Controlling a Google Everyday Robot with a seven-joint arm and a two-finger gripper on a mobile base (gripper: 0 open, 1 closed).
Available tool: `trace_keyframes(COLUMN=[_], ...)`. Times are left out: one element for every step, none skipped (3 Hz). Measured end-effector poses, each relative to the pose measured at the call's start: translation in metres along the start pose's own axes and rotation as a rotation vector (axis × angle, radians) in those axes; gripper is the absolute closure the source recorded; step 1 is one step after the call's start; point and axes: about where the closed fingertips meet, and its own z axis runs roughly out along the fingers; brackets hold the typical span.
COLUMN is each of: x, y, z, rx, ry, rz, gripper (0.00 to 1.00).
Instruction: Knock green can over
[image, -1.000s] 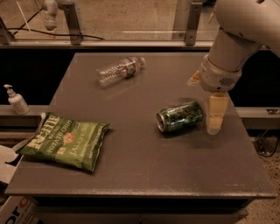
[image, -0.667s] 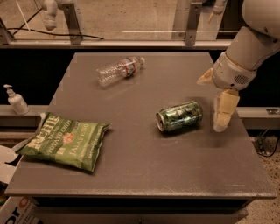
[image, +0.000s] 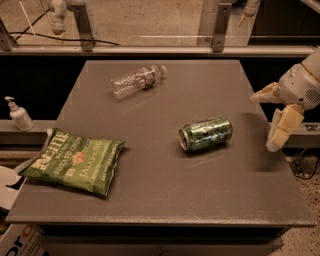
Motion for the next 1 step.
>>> trace_keyframes(x=[-0.0050], y=[-0.0035], z=[0.0019], rx=[0.007], ry=[-0.012], rz=[-0.005], gripper=[0.00])
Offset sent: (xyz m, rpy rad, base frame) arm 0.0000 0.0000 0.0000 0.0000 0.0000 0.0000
